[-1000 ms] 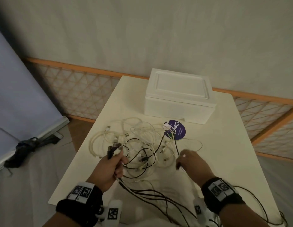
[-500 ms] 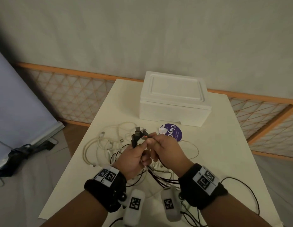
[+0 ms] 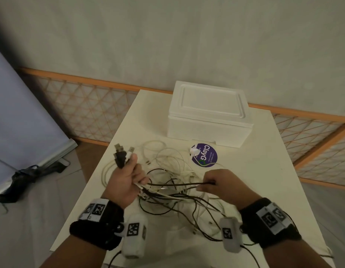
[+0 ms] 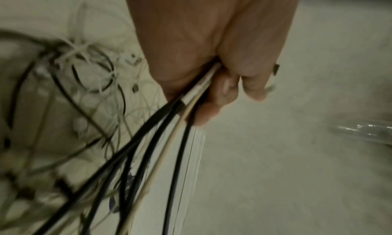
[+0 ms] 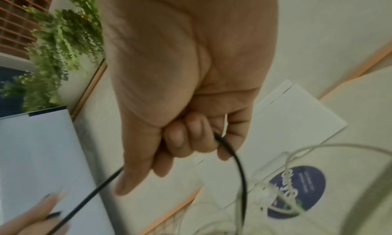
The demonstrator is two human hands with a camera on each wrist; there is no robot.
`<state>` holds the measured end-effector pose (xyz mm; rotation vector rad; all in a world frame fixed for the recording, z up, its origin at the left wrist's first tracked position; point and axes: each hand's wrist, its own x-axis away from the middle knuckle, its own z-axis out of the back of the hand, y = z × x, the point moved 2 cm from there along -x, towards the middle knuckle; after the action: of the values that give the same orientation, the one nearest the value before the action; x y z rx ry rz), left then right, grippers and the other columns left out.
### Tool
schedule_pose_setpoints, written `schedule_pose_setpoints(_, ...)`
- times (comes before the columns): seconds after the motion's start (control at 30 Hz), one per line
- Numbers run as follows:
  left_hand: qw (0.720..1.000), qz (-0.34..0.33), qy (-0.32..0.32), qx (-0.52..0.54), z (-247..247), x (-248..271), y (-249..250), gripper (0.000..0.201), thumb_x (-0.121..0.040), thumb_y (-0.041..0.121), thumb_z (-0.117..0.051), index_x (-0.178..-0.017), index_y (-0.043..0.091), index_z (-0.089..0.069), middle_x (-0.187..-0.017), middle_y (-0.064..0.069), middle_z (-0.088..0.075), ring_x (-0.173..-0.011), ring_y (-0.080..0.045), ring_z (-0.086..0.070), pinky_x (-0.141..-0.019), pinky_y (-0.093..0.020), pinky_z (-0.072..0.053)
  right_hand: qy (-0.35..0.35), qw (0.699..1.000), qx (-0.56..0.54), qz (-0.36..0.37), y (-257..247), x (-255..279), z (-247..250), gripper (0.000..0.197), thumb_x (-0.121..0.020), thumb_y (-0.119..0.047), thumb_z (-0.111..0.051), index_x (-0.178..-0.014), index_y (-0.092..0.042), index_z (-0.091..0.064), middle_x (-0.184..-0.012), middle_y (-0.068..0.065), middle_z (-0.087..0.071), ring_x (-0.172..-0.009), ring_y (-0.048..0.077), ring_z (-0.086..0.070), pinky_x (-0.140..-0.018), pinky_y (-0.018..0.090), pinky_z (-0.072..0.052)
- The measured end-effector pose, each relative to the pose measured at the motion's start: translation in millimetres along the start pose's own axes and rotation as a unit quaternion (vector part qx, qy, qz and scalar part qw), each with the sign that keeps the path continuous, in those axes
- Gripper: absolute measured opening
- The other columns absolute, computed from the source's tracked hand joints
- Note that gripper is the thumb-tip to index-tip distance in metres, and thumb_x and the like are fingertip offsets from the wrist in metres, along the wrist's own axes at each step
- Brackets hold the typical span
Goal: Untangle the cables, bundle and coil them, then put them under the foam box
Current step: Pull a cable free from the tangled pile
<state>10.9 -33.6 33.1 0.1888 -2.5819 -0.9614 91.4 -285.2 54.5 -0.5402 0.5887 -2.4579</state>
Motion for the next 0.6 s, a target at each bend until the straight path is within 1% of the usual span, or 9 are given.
schedule_pose_setpoints(0.07, 0.999, 0.003, 0.013, -0.044, 12.6, 7.3, 4.8, 0.035, -0.087, 0.024, -0.052, -0.056, 0.022, -0.037, -0.045, 0.008, -0.022, -0.036, -0.006, -0.021, -0.039, -0.022, -0.023, 0.006, 1.0, -0.023, 0.008, 7.2, 2.4, 8.0, 0.023, -0.077, -0.044, -0.072, -0.064, -0.034, -0.056, -0.064, -0.004, -0.058, -0.067, 0.01, -0.054, -0.06, 0.018, -0.037)
schedule_pose_setpoints(0.17, 0.997, 0.026, 0.018, -0.069, 22.5, 19.8, 5.3, 0.035, -0.085, 0.021, -0.053, -0.055, 0.021, -0.035, -0.042, 0.007, -0.02, -0.034, -0.007, -0.019, -0.04, -0.022, -0.02, 0.027, 0.999, -0.015, 0.038, 4.5, -0.1, 11.2, 0.014, -0.081, -0.036, -0.071, -0.072, -0.029, -0.062, -0.073, -0.008, -0.062, -0.073, 0.006, -0.055, -0.067, 0.018, -0.041)
schedule_pose_setpoints(0.27, 0.996, 0.041, 0.032, -0.072, 27.7, 28.0, 7.7, 0.035, -0.082, 0.024, -0.054, -0.057, 0.02, -0.03, -0.042, 0.007, -0.019, -0.033, -0.007, -0.018, -0.041, -0.021, -0.016, 0.054, 0.995, 0.073, 0.046, 9.9, -9.6, -0.5, 0.016, -0.086, -0.029, -0.065, -0.081, -0.015, -0.062, -0.082, -0.005, -0.057, -0.082, 0.012, -0.054, -0.077, 0.03, -0.045)
schedule_pose_setpoints(0.4, 0.992, 0.046, 0.026, -0.115, 24.0, 32.5, 11.3, 0.04, -0.084, 0.034, -0.053, -0.054, 0.015, -0.037, -0.045, 0.0, -0.031, -0.033, -0.008, -0.018, -0.037, -0.017, -0.017, 0.076, 0.995, 0.066, -0.022, 13.4, -16.3, -11.8, 0.012, -0.086, -0.028, -0.063, -0.081, -0.018, -0.061, -0.086, -0.002, -0.061, -0.088, 0.019, -0.057, -0.082, 0.038, -0.047)
schedule_pose_setpoints(0.43, 0.989, 0.041, 0.016, -0.141, 19.3, 33.4, 10.9, 0.037, -0.084, 0.035, -0.053, -0.057, 0.011, -0.045, -0.051, -0.006, -0.044, -0.033, -0.007, -0.019, -0.036, -0.016, -0.018, 0.083, 0.994, 0.063, -0.016, 5.6, -16.0, -9.8, 0.008, -0.086, -0.027, -0.062, -0.081, -0.02, -0.063, -0.084, -0.005, -0.064, -0.087, 0.017, -0.06, -0.08, 0.037, -0.048)
schedule_pose_setpoints(0.5, 0.98, 0.03, -0.007, -0.197, 5.4, 32.0, 8.0, 0.028, -0.083, 0.031, -0.056, -0.079, 0.005, -0.063, -0.082, -0.012, -0.071, -0.033, -0.006, -0.021, -0.035, -0.015, -0.022, 0.109, 0.994, 0.021, 0.019, -17.6, -14.4, 1.8, 0.011, -0.085, -0.02, -0.061, -0.081, -0.028, -0.066, -0.079, -0.018, -0.066, -0.082, 0.005, -0.062, -0.078, 0.03, -0.05)
schedule_pose_setpoints(0.53, 0.974, 0.025, -0.02, -0.222, -3.2, 29.9, 6.2, 0.026, -0.082, 0.028, -0.059, -0.094, 0.005, -0.067, -0.098, -0.009, -0.073, -0.034, -0.006, -0.021, -0.036, -0.016, -0.023, 0.125, 0.991, -0.004, 0.044, -33.6, -12.6, 10.1, 0.016, -0.085, -0.016, -0.061, -0.079, -0.029, -0.067, -0.074, -0.026, -0.065, -0.078, -0.001, -0.062, -0.075, 0.023, -0.05)
schedule_pose_setpoints(0.57, 0.968, 0.025, -0.035, -0.248, -13.4, 27.7, 4.4, 0.027, -0.082, 0.022, -0.063, -0.105, 0.008, -0.068, -0.102, -0.007, -0.072, -0.035, -0.006, -0.022, -0.037, -0.017, -0.023, 0.143, 0.987, -0.023, 0.072, -49.8, -10.8, 18.6, 0.018, -0.085, -0.014, -0.063, -0.078, -0.03, -0.068, -0.068, -0.031, -0.062, -0.075, -0.006, -0.061, -0.072, 0.015, -0.047)
schedule_pose_setpoints(0.6, 0.959, 0.022, -0.051, -0.279, -24.2, 25.3, 2.4, 0.028, -0.082, 0.017, -0.068, -0.109, 0.011, -0.069, -0.094, -0.008, -0.068, -0.037, -0.008, -0.023, -0.039, -0.019, -0.024, 0.164, 0.98, -0.031, 0.105, -65.2, -10.3, 26.4, 0.017, -0.084, -0.013, -0.066, -0.077, -0.028, -0.069, -0.064, -0.032, -0.06, -0.072, -0.009, -0.059, -0.069, 0.009, -0.043)
